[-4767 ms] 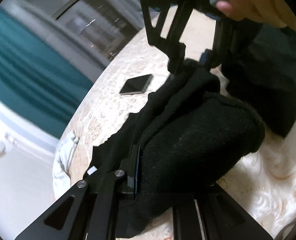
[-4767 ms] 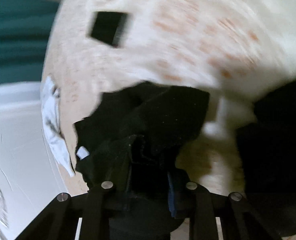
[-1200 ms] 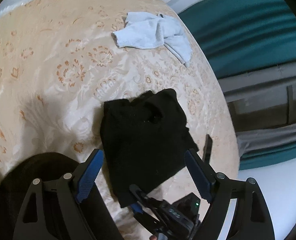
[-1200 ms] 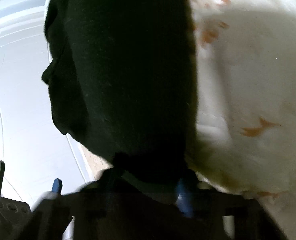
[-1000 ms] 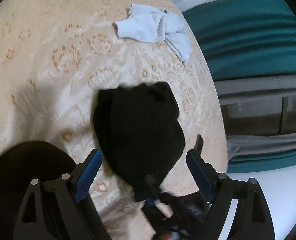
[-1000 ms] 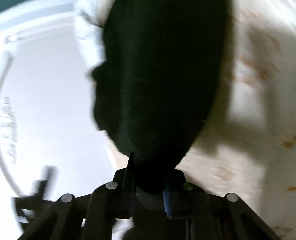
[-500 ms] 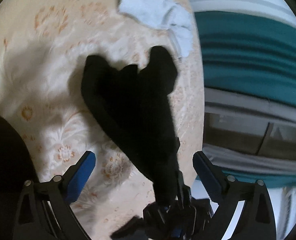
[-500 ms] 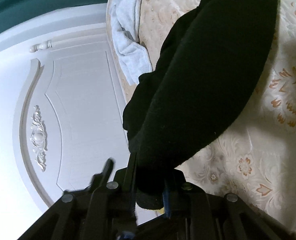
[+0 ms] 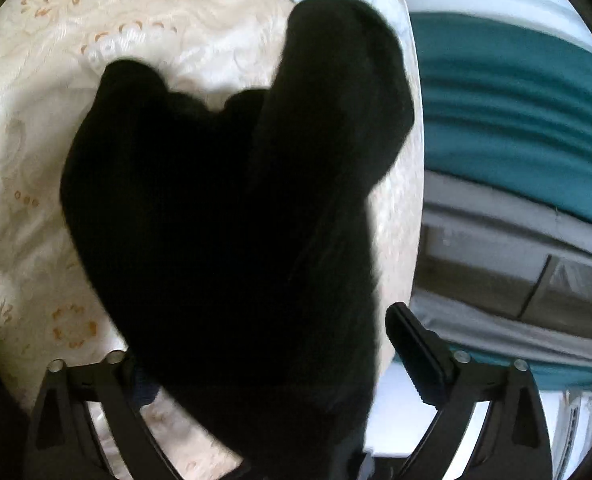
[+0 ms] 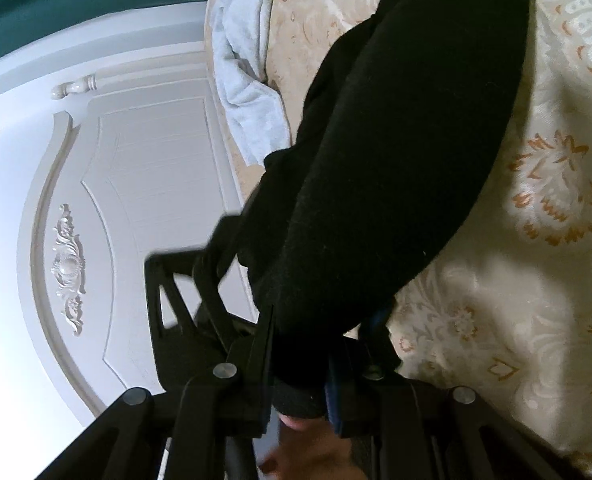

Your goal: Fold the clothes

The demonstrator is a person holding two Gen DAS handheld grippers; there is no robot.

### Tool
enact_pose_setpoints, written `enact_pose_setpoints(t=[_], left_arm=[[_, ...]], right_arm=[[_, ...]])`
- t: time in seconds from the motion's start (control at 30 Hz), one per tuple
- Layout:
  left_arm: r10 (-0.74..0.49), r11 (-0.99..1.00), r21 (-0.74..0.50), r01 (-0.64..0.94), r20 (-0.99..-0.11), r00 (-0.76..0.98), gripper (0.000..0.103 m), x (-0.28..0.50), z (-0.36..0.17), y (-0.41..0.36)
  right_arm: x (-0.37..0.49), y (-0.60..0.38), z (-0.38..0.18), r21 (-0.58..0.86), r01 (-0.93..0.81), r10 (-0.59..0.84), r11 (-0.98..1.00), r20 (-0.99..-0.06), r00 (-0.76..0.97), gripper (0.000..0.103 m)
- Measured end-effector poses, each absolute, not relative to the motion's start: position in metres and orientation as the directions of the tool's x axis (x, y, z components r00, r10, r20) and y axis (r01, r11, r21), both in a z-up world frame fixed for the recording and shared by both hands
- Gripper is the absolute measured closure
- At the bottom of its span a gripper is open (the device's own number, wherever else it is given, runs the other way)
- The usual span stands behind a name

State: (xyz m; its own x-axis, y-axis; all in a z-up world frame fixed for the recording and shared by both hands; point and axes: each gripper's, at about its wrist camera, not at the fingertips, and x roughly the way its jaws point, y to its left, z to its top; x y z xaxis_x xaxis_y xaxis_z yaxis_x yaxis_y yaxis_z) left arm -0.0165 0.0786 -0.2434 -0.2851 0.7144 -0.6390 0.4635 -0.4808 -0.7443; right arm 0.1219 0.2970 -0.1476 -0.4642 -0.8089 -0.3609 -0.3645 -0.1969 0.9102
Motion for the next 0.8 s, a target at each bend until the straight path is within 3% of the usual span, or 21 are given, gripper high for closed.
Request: enact_pose_setpoints(t=[0.03, 0.1, 0.17, 0.2, 0.3, 0.53, 0.8], left_arm=[[0.687, -0.524, -0.710, 0.470, -0.679, -0.260, 0.065, -0.020, -0.242, 0.081], [0.667, -0.567, -0.678, 0.468, -0.712, -0.222, 0.067, -0.024, -0.240, 0.084], [0.673, -0.552, -0.685, 0.475, -0.703, -0.231, 0.069, -0.024, -0.239, 0.081], [0.677, -0.545, -0.688, 0.479, -0.698, -0.233, 0.070, -0.023, -0.239, 0.080], [0.684, -0.540, -0.691, 0.481, -0.693, -0.228, 0.071, -0.023, -0.239, 0.078], [0.700, -0.524, -0.703, 0.481, -0.677, -0.227, 0.072, -0.024, -0.235, 0.072], [0.708, -0.517, -0.707, 0.482, -0.670, -0.223, 0.073, -0.027, -0.231, 0.063]], right_arm=[[0.122, 0.298, -0.148, 0.907, -0.367, -0.808, -0.207, -0.370, -0.460, 0.084], [0.125, 0.300, -0.147, 0.894, -0.375, -0.794, -0.246, -0.408, -0.452, 0.078], [0.130, 0.303, -0.144, 0.889, -0.368, -0.786, -0.273, -0.427, -0.446, 0.059], [0.133, 0.305, -0.143, 0.886, -0.365, -0.783, -0.287, -0.436, -0.444, 0.042], [0.143, 0.324, -0.139, 0.855, -0.387, -0.726, -0.345, -0.505, -0.467, 0.026], [0.145, 0.365, -0.178, 0.839, -0.499, -0.666, -0.218, -0.501, -0.552, 0.021], [0.118, 0.372, -0.223, 0.842, -0.539, -0.631, 0.009, -0.414, -0.656, 0.020]])
